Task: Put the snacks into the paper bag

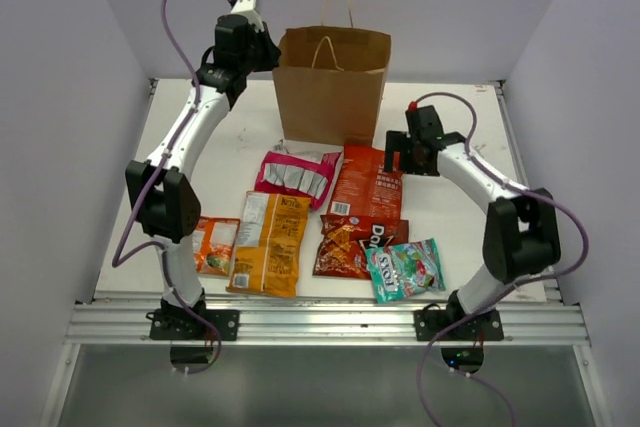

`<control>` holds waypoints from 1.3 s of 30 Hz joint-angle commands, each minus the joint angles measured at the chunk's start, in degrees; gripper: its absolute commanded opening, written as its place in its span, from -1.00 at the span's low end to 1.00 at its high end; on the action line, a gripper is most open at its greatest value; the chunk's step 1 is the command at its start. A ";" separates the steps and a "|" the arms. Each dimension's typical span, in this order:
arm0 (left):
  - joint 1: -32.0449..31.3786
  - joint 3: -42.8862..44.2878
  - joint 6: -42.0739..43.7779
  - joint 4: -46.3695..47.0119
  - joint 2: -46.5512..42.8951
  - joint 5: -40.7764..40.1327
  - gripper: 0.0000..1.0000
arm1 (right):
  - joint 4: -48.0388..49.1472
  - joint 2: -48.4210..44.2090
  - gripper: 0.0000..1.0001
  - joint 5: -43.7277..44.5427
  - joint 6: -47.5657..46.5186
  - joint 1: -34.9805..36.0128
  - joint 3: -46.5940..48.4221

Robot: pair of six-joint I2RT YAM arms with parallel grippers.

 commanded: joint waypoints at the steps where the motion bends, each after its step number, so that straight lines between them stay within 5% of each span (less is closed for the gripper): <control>1: 0.28 0.09 0.57 -0.16 -3.03 -0.08 -1.00 | 8.67 5.78 0.86 -3.22 2.37 -0.21 -1.99; 8: 0.19 -2.82 0.75 -0.69 -5.06 0.36 -1.00 | 9.91 15.64 0.83 -6.56 1.85 -0.21 -1.20; 10: 0.19 -3.26 0.84 -0.86 -5.59 0.36 -1.00 | 9.82 17.40 0.17 -7.09 1.67 -0.21 -1.38; 12: 0.19 -3.61 1.01 -0.86 -5.85 0.10 -1.00 | 9.12 18.46 -0.86 -8.24 1.41 -0.13 -1.99; 13: 0.19 -3.70 1.10 -0.95 -6.20 0.10 -1.00 | 8.95 18.21 -1.00 -8.06 1.41 -0.30 -2.34; 19: 0.19 -3.79 1.54 -1.57 -6.47 0.10 -1.00 | 7.03 11.01 -1.00 -1.68 0.97 -0.56 -5.25; 23: 0.19 -3.70 1.81 -1.65 -6.91 0.62 -1.00 | -7.53 3.36 -1.00 16.42 -1.58 -0.56 6.41; 28: 0.19 -3.79 2.25 -1.92 -7.26 1.77 -1.00 | -12.68 -0.60 -1.00 30.17 -7.89 -0.65 24.96; 34: 0.28 -3.79 2.77 -2.09 -7.70 2.56 -1.00 | -0.40 1.85 -1.00 33.34 -9.58 -0.48 43.33; 39: 0.28 -4.05 2.95 -2.27 -7.96 2.91 -1.00 | 26.04 1.42 -1.00 28.87 -16.49 1.10 41.69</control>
